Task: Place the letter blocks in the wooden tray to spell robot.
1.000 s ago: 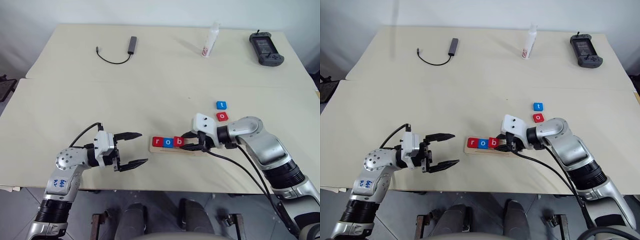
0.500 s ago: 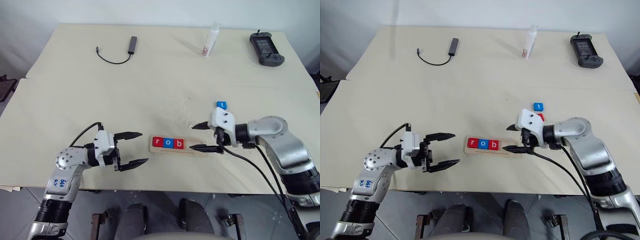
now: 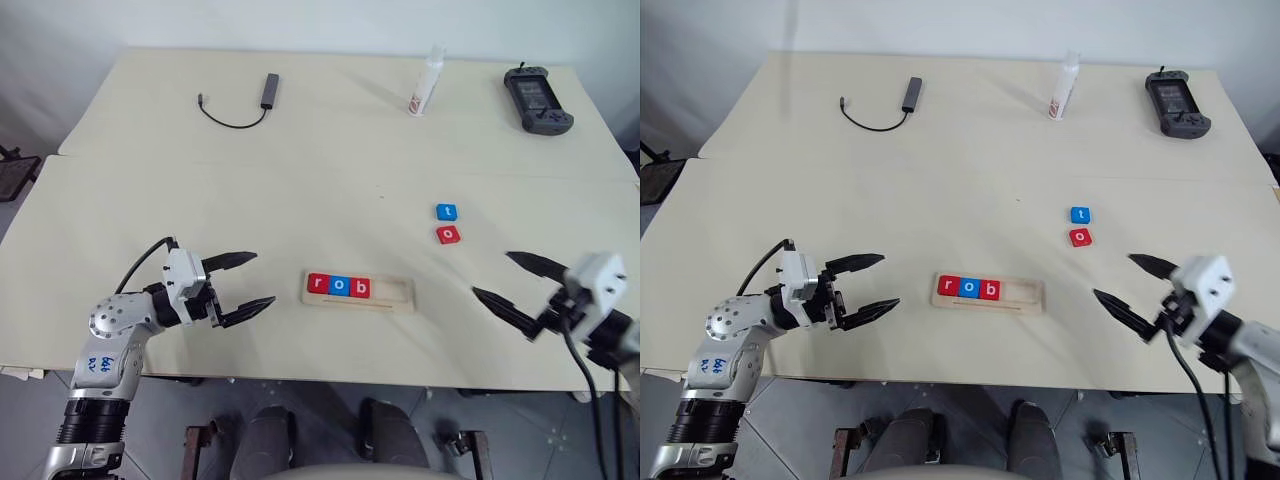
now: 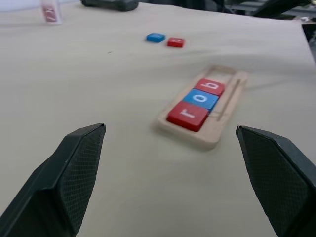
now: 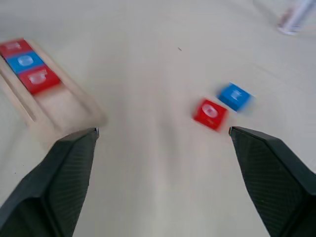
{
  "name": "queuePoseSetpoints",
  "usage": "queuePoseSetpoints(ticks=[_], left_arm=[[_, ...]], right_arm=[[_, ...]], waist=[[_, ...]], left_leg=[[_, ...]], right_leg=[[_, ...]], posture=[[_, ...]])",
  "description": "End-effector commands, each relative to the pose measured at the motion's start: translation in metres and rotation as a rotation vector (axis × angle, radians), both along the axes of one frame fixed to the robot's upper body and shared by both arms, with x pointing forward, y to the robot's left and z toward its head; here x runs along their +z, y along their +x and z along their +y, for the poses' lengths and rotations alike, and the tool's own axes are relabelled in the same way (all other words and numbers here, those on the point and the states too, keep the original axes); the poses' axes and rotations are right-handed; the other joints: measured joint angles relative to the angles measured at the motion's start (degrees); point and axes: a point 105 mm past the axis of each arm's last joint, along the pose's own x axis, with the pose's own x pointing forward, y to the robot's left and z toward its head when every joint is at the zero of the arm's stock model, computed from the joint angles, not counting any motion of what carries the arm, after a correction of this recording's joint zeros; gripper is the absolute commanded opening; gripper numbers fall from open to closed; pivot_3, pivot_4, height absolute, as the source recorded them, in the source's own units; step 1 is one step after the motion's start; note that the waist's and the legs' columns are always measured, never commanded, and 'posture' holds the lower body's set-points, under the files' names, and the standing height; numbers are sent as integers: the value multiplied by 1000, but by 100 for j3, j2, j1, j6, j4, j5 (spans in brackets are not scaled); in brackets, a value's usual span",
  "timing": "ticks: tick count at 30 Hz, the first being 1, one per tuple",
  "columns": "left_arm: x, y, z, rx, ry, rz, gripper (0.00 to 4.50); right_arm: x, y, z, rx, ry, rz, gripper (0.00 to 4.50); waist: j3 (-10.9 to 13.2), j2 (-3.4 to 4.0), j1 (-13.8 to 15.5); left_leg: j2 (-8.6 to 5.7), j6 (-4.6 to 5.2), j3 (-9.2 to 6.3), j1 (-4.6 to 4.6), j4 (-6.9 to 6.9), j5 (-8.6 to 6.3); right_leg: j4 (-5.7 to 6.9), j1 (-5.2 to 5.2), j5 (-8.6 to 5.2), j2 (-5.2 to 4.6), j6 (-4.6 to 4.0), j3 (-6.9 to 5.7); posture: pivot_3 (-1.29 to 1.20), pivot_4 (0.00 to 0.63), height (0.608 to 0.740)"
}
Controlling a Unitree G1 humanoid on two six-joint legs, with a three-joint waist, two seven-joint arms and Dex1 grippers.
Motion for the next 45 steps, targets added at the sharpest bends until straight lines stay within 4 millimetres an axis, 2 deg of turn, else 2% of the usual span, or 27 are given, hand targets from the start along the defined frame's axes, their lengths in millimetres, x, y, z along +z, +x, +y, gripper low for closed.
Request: queuePoseSetpoints(ticks=[1, 5, 9, 15, 19, 23, 26, 29, 32, 40, 45], left_arm=[[10, 3, 1, -7, -5, -36, 4500], [9, 3, -4, -27, -11, -33, 4500], [10, 5, -5, -20, -20, -35, 4500], [16, 7, -6, -11, -13, -58, 4500], [21, 5, -12, -54, -21, -74, 4500], [21, 5, -13, -47, -24, -70, 4500], [19, 7, -14, -26, -34, -60, 4500], [19, 8, -18, -20, -52, -49, 4500], [19, 6, -24, -39, -48, -51, 4500], [20, 3, -24, -54, -11, -72, 4500], [19, -1, -23, -46, -16, -66, 4500]], right_arm=[[6, -10, -12, -56, -15, -78, 4466], [-5, -12, -22, -130, 4, -80, 4466], [-2, -8, -22, -156, 26, -113, 4466], [27, 25, -1, -129, 157, -104, 4466], [34, 54, 14, -129, 117, 86, 4466], [45, 88, 16, -270, 123, 187, 4466], [42, 100, 20, -331, 100, 237, 4466], [36, 104, 22, -363, 72, 252, 4466], [38, 106, 25, -373, 84, 238, 4466], [42, 97, 41, -372, 68, 245, 4466], [29, 98, 53, -449, 100, 293, 4466]], waist=[[0, 0, -3], [-3, 5, -14], [-5, 8, -11], [-5, 9, -59], [-4, 9, -66], [-5, 9, -111], [-5, 9, -99], [-4, 9, -42], [-4, 9, -25], [-4, 9, -42], [-4, 9, -103]], left_leg=[[1, 0, 1, 0, 0, 0], [2, 0, 5, 5, 0, 0], [2, 0, 6, 6, -2, 0], [5, -3, 8, 11, 1, 2], [3, -2, 7, 8, 2, 2], [7, -3, 3, 5, 3, 2], [6, -4, 2, -6, 1, 3], [1, 0, -5, -17, -2, 0], [-3, 5, 0, -21, -2, -3], [1, 2, 4, -17, -2, -1], [3, 0, 3, -17, -3, 0]], right_leg=[[1, 0, 0, 1, 0, 1], [4, 0, 0, 2, 0, 7], [5, -2, 0, 2, 0, 10], [14, -2, 1, 2, -2, 14], [16, -4, 1, 1, -3, 14], [17, -8, 1, 1, -6, 10], [16, -17, 1, 1, -7, 8], [8, -18, 0, 0, -7, -1], [4, -20, 1, -4, -7, -2], [5, -20, 1, -2, -6, -2], [8, -21, 1, -1, -6, -2]], posture=[[0, 150, 740], [0, 150, 740], [0, 150, 740], [0, 150, 740], [0, 150, 740], [0, 150, 740], [0, 150, 740], [0, 150, 740], [0, 150, 740], [0, 150, 740], [0, 150, 740]])
